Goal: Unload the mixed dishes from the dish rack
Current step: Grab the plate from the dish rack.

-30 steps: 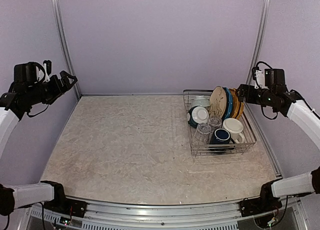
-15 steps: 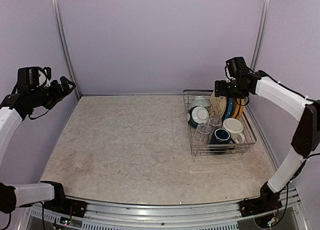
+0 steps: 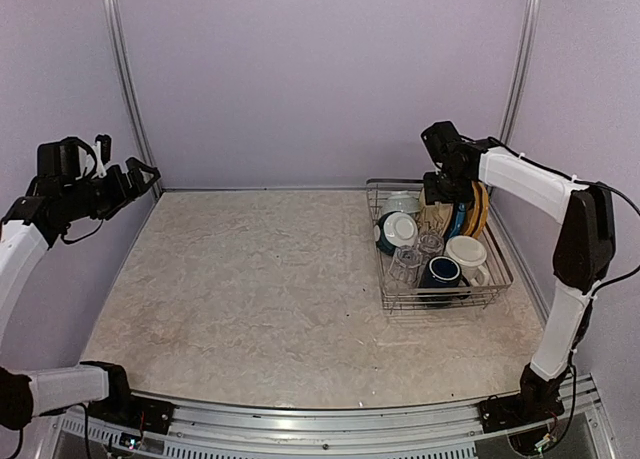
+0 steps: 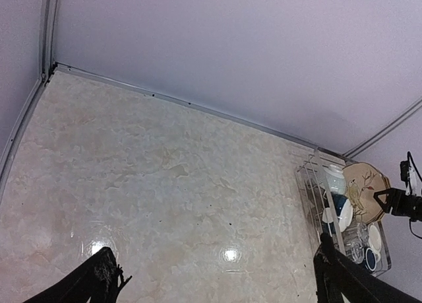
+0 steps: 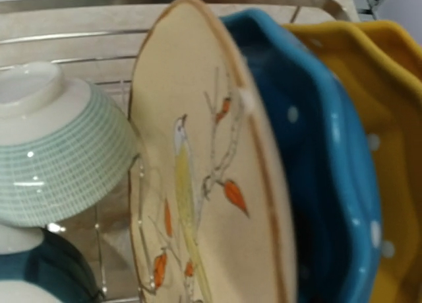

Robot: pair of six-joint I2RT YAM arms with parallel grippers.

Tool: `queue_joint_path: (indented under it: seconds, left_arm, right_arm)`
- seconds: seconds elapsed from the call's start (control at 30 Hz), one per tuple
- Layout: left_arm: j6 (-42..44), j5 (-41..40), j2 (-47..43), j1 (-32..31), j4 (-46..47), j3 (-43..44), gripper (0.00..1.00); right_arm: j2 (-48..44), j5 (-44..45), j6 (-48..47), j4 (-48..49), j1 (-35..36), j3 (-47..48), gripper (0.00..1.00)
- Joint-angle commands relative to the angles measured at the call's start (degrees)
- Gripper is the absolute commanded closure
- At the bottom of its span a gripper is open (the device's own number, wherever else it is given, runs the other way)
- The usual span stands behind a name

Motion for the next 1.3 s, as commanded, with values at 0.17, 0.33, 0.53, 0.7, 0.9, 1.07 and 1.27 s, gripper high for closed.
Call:
queue_joint_path:
  seconds: [0.17,0.33,0.53,0.7,0.9,1.07,1.27]
  left_arm:
    - [1.3,5.7,-0.9,2.5,3.3,-3.2,0.01]
    - [0.5,7.7,-1.5,3.8,4.3,-4.2,0.01]
    - [0.1,8.3,-2.2,4.1,4.7,-5.0,0.01]
    - [-0.2,8.9,-2.3,4.5,5.0,-5.4,0.01]
    - [-0.6,9.5,-2.0,5.3,5.0,-5.7,0.01]
    - [-0.9,10.5,-1.5,5.9,5.3,-5.9,0.01]
    - [-1.5,11.5,-0.8,6.9,5.7,-6.0,0.01]
  right_arm:
    - [3.9,7.5,2.8,-2.5,0.5,3.0,0.44]
    - [6.8,10.5,4.3,-3.7,0.5,5.7,0.51]
    - [9.1,12.6,3.7,-2.7,0.5,6.4,0.61]
    - [11.0,13.6,3.2,-2.2,0.5,7.1,0.67]
    - [11.6,13.6,1.9,-1.1,0.5,7.1,0.77]
    - [10.9,13.5,0.2,-0.4,0.5,6.9,0.84]
    - [8.6,13.6,-1.0,-0.8,0.5,7.0,0.96]
